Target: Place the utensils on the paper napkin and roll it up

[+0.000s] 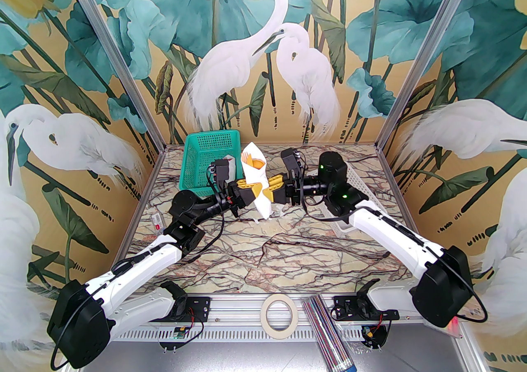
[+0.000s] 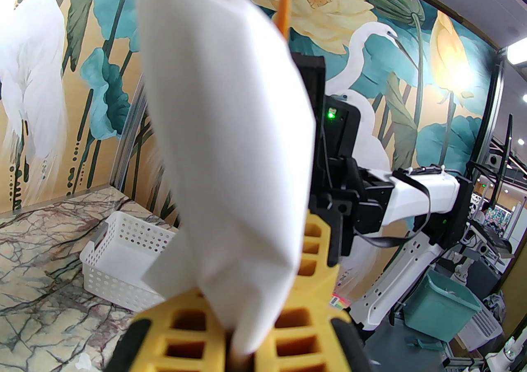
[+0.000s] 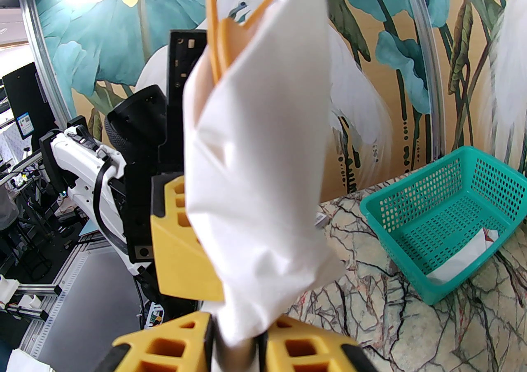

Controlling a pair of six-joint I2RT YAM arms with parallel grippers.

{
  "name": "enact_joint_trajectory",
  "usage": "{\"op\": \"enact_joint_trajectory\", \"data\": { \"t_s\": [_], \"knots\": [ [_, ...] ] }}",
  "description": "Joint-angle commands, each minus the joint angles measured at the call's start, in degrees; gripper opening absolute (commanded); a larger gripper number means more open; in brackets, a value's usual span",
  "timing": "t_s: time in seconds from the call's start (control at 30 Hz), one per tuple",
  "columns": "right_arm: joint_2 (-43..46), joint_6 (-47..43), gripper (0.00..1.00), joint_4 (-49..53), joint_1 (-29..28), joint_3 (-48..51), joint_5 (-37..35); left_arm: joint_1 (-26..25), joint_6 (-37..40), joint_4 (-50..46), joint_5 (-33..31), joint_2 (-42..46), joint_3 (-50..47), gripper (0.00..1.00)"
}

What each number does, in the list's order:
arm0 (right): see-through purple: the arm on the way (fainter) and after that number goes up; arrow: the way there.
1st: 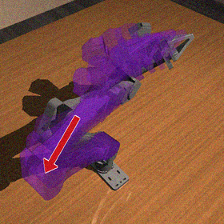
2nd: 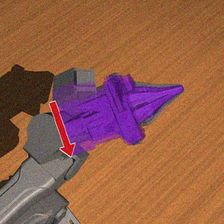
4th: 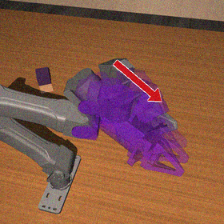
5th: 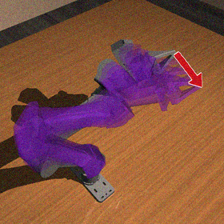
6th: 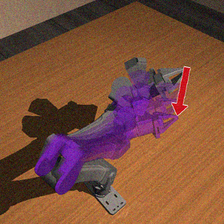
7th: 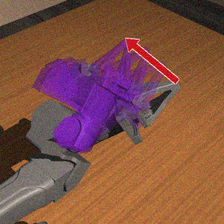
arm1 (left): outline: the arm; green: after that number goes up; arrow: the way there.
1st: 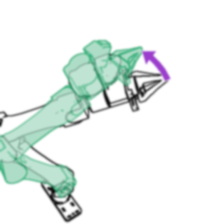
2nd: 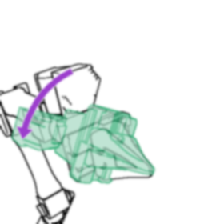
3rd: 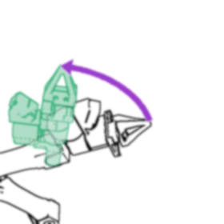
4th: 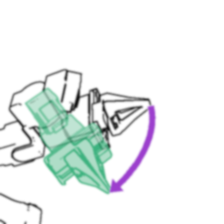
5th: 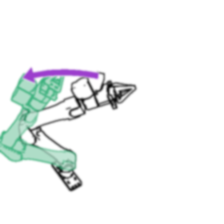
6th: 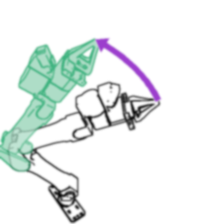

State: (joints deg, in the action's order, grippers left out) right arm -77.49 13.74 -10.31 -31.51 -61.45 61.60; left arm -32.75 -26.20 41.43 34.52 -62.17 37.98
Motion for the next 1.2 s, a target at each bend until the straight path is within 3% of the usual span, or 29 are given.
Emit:
{"op": "enact_joint_trajectory", "data": {
  "t_s": [0.0, 0.33, 0.47, 0.53, 0.8, 1.17],
  "knots": [
    [-0.33, 1.31, 0.24, -3.42, -0.66, -1.94, 2.5, -0.38, -1.45, 2.7, 2.74, -0.96, 0.96, 0.0],
    [1.13, 2.35, 0.12, -5.87, -1.06, -1.53, 5.09, -0.38, -4.09, 5.24, 6.92, -3.23, 1.99, 0.0],
    [2.6, 1.98, 0.0, -5.93, -1.02, -1.48, 5.59, -0.38, -4.91, 5.43, 8.37, -4.34, 2.37, 0.0],
    [3.42, 1.15, 0.0, -4.65, -1.06, -1.56, 5.4, -0.43, -4.94, 5.42, 8.36, -4.62, 2.38, 0.01],
    [5.67, -6.97, 0.0, 6.75, -0.3, -2.1, -0.62, 0.13, -2.24, 0.0, 5.3, -0.88, 1.31, 0.29],
    [7.16, -10.13, 0.0, 9.2, 0.94, -1.83, -5.16, 4.71, -5.76, -3.1, 5.85, 6.36, -1.62, 0.61]
  ]
}}
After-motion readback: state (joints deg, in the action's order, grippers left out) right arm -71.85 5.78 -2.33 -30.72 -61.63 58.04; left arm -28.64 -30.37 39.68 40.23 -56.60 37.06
